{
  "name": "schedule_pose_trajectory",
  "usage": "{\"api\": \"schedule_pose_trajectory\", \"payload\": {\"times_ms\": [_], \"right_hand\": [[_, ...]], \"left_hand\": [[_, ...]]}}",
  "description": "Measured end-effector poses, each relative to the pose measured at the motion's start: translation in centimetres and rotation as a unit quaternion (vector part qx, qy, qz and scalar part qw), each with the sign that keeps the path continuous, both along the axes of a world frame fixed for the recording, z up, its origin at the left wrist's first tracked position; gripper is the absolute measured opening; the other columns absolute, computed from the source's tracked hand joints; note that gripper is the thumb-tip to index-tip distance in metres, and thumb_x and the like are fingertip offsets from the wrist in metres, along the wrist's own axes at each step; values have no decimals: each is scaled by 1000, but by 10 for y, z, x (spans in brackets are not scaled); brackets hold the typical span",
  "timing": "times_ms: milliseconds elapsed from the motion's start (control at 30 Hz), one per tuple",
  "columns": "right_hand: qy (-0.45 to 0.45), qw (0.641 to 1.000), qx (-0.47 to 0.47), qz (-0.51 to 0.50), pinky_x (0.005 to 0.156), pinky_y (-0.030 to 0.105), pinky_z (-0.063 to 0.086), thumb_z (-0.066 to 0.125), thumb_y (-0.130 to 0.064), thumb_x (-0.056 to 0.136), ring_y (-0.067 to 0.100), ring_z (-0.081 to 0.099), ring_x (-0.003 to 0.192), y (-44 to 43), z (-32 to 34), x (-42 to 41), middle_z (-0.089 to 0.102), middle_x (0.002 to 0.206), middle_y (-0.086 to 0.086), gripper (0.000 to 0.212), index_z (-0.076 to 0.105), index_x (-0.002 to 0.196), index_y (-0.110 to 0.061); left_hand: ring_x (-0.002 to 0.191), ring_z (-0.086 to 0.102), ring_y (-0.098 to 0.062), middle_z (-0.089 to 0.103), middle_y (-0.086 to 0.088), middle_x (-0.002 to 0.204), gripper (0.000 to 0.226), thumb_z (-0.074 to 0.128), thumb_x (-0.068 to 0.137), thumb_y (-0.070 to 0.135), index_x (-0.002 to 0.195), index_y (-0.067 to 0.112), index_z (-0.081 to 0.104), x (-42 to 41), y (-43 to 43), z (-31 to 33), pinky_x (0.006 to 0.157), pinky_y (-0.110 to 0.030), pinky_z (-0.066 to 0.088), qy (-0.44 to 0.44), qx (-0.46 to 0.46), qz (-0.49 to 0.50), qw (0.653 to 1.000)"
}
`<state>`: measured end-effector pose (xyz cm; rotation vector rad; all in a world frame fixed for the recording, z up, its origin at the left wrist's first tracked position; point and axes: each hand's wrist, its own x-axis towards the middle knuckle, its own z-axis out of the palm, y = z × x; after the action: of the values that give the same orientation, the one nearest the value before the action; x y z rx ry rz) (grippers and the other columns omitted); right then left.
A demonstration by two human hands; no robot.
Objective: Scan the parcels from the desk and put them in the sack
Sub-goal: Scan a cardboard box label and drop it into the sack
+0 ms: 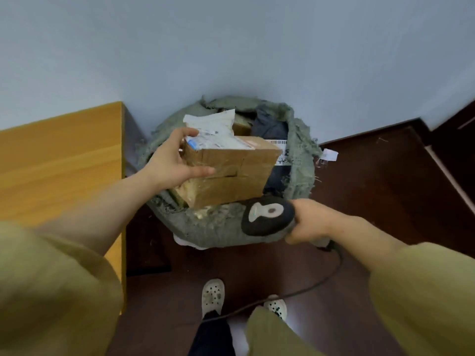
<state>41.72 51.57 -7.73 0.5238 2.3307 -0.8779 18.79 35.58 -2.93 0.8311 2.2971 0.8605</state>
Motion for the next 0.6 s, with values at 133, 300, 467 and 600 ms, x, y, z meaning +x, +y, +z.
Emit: {"api": "schedule_pose_trajectory", "payload": {"times_ms": [133,300,467,600], "right_hand": [[58,991,-84,-86,70,28,50,76,-3,64,13,61,80,26,28,32,64,81,-8,34,59,75,-30],[94,961,-153,-208,72,35,54,75,1,49,15,59,81,39,28,52,66,88,5,49,67,97,1],[114,946,-186,-240,81,41,53,70,19,63,19,57,86,39,26,45,67,95,20,43,62,104,10],[113,941,-206,-243,81,44,54,74,14,58,16,59,81,36,19,35,67,84,7,39,66,91,-5]], "left_hand": [[114,48,-18,45,0,126,83,90,59,30,128,29,43,15,4,-13,89,-30,45,-23,-48,-48,997],[114,46,-17,45,2,125,84,88,64,22,133,28,40,23,14,-31,89,-30,39,1,-90,-96,991],[108,51,-16,51,1,123,89,86,66,15,140,18,35,22,35,-48,87,-24,40,23,-121,-119,985],[123,49,-22,47,-9,138,92,78,74,7,147,16,23,23,28,-73,93,-22,38,-30,-102,-86,991]]}}
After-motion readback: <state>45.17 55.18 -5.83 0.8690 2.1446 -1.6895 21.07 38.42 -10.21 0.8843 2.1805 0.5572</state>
